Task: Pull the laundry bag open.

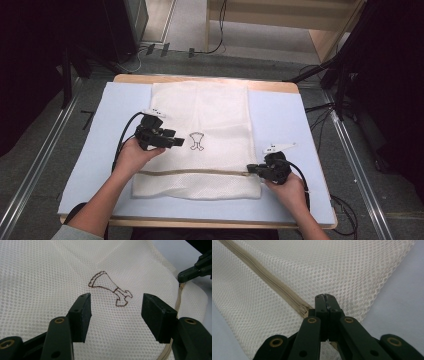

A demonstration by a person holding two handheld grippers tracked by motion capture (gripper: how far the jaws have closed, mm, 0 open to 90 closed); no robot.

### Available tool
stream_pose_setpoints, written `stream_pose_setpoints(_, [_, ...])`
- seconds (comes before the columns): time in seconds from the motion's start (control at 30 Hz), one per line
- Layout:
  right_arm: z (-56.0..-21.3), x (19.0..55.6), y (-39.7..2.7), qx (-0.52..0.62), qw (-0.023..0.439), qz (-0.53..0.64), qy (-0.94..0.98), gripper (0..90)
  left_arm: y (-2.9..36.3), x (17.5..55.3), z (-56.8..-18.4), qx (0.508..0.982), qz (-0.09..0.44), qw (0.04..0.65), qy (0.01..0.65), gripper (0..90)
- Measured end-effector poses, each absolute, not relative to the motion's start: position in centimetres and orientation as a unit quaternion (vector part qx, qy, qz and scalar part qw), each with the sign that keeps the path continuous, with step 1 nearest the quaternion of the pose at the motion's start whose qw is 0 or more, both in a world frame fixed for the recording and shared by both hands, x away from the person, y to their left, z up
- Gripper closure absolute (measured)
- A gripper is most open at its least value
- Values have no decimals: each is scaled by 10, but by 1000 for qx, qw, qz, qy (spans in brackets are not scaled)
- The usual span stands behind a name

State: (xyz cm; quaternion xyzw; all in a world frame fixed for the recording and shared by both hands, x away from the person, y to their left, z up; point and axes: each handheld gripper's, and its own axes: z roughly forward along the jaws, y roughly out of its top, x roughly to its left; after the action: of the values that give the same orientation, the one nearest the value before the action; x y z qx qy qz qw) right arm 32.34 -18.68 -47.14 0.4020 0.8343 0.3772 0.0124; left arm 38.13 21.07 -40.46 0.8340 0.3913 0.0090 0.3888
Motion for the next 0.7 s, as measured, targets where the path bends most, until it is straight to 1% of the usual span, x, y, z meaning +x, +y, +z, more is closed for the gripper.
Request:
stream_pose_setpoints(0.23, [-474,328,-181,391,13,378,839,900,209,381,-405,837,8,386,388,421])
stream_pose_setpoints(0.53, [-472,319,-186,376,-18,369,850,900,211,381,-406,834,9,387,392,422])
stream_pose_setpoints(0.7, [-470,316,-181,370,-10,363,855,900,209,381,-405,837,8,386,388,423])
